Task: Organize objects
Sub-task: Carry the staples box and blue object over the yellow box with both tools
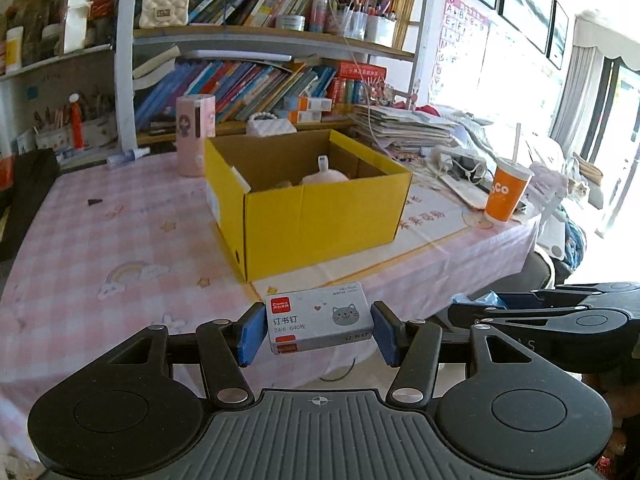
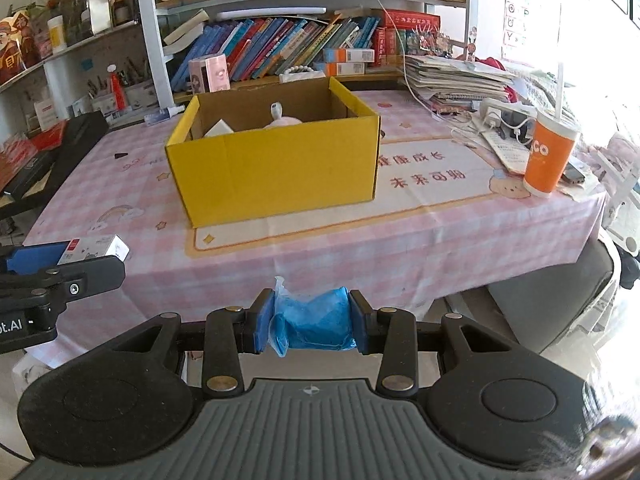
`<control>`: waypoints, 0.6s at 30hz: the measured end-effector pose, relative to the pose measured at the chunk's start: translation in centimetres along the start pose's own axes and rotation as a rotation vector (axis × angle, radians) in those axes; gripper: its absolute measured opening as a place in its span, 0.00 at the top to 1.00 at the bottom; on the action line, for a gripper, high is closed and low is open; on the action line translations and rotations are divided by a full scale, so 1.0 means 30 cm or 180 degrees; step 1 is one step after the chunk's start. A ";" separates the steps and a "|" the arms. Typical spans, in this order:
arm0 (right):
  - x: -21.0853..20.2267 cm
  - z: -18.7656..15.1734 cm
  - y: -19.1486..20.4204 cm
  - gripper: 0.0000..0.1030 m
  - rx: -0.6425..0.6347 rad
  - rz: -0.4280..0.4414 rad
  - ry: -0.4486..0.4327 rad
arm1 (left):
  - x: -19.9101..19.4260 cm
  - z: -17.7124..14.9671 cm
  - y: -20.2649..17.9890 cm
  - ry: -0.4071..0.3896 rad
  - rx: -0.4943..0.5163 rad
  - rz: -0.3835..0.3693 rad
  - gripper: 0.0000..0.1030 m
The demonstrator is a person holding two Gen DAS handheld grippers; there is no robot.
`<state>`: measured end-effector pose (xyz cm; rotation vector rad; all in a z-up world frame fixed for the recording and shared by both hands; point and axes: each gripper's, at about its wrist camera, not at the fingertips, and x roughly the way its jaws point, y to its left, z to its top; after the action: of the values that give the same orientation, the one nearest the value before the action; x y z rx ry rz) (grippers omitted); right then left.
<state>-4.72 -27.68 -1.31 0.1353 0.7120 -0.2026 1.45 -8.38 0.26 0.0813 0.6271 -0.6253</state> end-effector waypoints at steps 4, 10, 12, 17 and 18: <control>0.038 0.046 -0.009 0.65 -0.0039 0.0043 0.0004 | 0.036 0.030 -0.003 0.0004 -0.0009 0.0038 0.46; 0.099 0.115 -0.038 0.65 -0.0112 0.0108 0.0023 | 0.099 0.078 -0.013 -0.0009 -0.0050 0.0109 0.46; 0.121 0.138 -0.049 0.65 -0.0135 0.0132 0.0027 | 0.121 0.096 -0.018 -0.0021 -0.0060 0.0136 0.46; 0.175 0.202 -0.080 0.65 -0.0203 0.0207 0.0003 | 0.174 0.151 -0.030 -0.0092 -0.0061 0.0223 0.46; 0.186 0.221 -0.088 0.65 -0.0216 0.0225 -0.0028 | 0.187 0.167 -0.034 -0.0110 -0.0044 0.0249 0.46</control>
<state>3.00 -32.28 -0.16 0.0946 0.7034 -0.1112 7.05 -13.41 1.22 0.0815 0.5919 -0.5455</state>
